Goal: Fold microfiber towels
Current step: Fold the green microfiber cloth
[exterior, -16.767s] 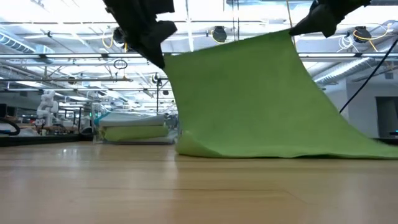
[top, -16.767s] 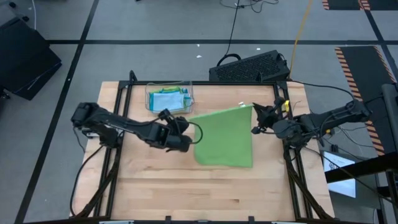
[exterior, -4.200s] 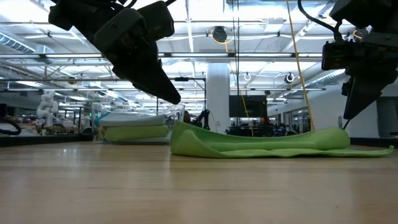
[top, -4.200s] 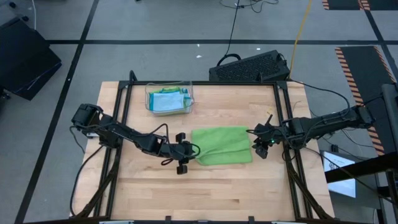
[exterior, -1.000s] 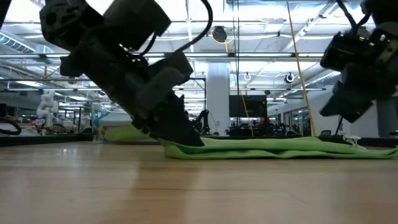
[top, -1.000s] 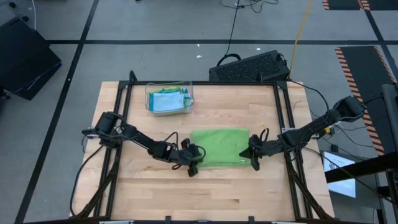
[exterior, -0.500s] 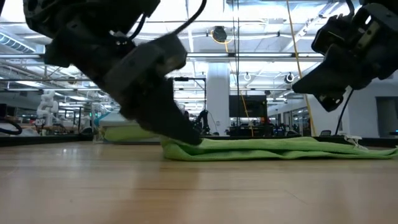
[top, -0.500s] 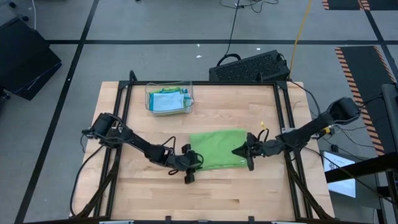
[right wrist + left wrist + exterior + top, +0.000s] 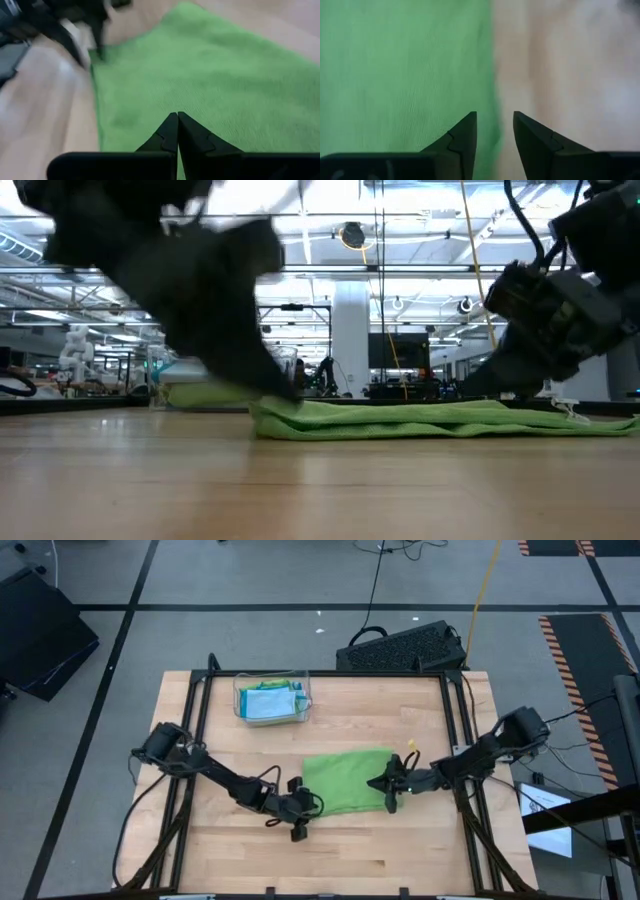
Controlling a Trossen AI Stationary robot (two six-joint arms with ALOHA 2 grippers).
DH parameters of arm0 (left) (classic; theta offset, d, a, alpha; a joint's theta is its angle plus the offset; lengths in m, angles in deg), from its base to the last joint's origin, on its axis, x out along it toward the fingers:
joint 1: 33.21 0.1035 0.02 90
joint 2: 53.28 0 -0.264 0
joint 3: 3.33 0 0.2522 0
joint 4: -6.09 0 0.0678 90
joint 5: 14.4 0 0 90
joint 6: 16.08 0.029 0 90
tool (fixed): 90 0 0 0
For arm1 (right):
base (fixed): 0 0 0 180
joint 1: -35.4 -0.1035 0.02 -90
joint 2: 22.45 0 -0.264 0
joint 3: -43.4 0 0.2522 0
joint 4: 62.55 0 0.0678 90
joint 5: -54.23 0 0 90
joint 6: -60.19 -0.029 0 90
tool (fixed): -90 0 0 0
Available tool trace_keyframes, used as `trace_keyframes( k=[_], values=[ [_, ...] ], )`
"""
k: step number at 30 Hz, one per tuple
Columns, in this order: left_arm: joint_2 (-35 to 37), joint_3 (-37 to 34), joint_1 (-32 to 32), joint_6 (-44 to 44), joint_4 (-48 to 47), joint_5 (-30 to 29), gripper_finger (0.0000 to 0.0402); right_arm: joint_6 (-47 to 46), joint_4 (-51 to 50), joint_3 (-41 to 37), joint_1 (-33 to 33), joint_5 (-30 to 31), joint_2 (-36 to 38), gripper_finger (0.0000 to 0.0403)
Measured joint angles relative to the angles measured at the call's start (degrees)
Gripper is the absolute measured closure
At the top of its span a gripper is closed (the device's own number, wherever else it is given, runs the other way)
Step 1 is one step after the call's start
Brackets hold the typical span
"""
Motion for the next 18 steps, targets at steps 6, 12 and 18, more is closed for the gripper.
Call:
trace_keyframes(
  k=[6,12,18],
  values=[
    [6.87,0.64,0.12,6.05,1.45,-9.2,0.0273,-2.35,0.76,0.45,-1.16,1.24,-5.81,0.0401],
    [6.88,0.58,4.79,8.33,-5.36,-16.27,0.0273,-2.3,2.12,3.19,-3.79,2.71,-11.58,0.0401],
    [3.7,0.58,9.84,2.63,-15.14,-16.21,0.0273,-2.79,1.95,4.24,-6.2,7.01,-14.64,0.0401]
  ],
)
